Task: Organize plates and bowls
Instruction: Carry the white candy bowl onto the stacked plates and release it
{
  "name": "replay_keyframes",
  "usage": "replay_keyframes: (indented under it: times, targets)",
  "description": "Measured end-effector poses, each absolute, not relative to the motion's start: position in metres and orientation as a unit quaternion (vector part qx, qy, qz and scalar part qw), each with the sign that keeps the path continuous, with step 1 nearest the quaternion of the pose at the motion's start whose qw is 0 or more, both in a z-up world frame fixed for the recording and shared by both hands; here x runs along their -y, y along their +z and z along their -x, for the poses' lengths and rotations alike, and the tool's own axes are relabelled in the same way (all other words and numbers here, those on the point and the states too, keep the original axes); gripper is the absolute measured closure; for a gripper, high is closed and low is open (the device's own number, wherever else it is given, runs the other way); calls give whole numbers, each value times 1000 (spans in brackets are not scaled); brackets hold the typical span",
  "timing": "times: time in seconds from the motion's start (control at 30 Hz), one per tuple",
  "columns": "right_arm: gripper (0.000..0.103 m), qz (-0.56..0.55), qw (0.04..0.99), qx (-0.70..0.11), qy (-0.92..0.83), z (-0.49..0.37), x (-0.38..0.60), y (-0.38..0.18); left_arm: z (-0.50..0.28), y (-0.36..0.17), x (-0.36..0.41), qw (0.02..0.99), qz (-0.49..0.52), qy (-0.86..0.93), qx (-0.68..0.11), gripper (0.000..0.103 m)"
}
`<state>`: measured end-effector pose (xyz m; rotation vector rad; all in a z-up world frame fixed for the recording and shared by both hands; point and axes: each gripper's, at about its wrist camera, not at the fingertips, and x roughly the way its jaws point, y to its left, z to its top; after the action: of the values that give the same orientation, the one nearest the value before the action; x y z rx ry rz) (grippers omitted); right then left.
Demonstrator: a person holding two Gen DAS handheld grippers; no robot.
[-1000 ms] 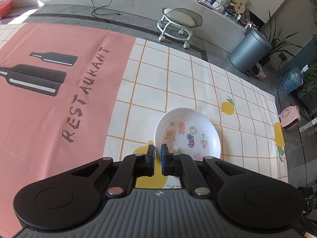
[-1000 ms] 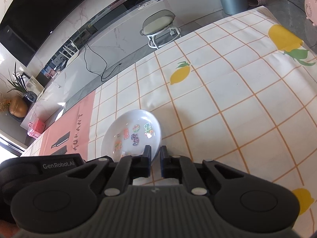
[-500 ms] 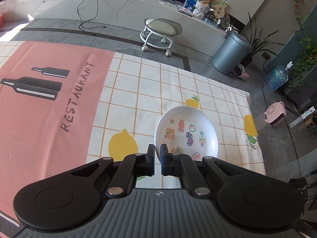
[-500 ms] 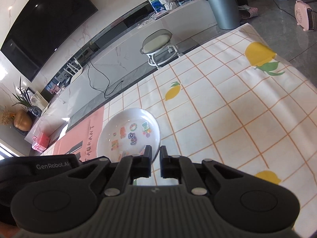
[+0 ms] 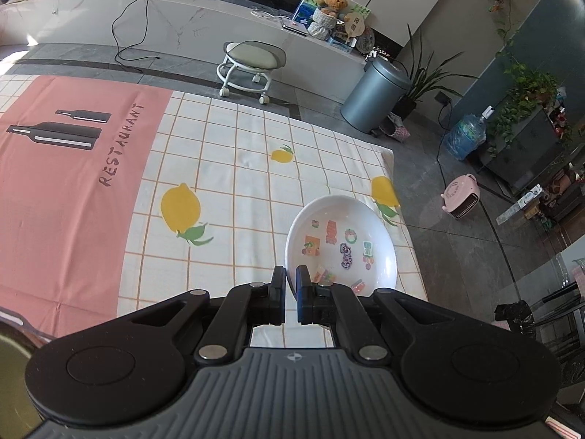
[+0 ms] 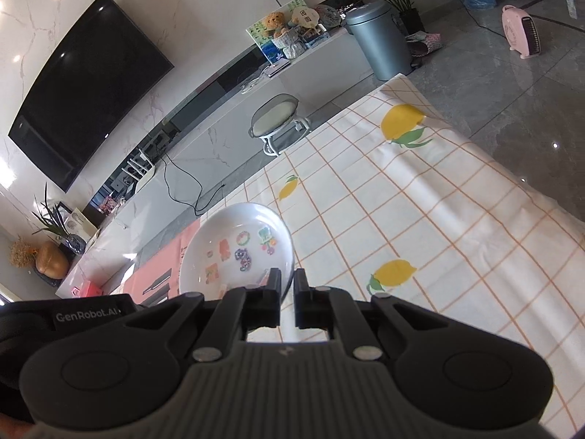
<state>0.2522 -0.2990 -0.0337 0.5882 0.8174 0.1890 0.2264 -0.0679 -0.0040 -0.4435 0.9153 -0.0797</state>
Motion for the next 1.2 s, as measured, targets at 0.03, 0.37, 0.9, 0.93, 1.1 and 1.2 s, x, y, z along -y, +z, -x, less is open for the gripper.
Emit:
replay_keyframes:
  times: [0.03, 0.37, 0.9, 0.93, 1.1, 1.2]
  targets:
    - [99, -288, 871, -389, 87, -242, 303, -32, -221, -4, 69, 873, 212, -42, -437, 98]
    - [99, -306, 865, -392, 73, -167, 319, -34, -157, -5, 75, 870, 219, -78, -436, 98]
    - [100, -298, 848, -434, 55, -114, 317, -68, -118, -50, 72, 852, 208, -85, -473, 98]
    - [100, -297, 847, -437, 53, -114, 316, -71, -117, -53, 70, 850, 210, -85, -476, 98]
    - [100, -291, 844, -447, 50, -114, 313, -79, -118, -64, 66, 843, 218, -80, -486, 98]
    - [100, -281, 845, -452, 47, -115, 309, -82, -118, -70, 66, 839, 217, -80, -492, 98]
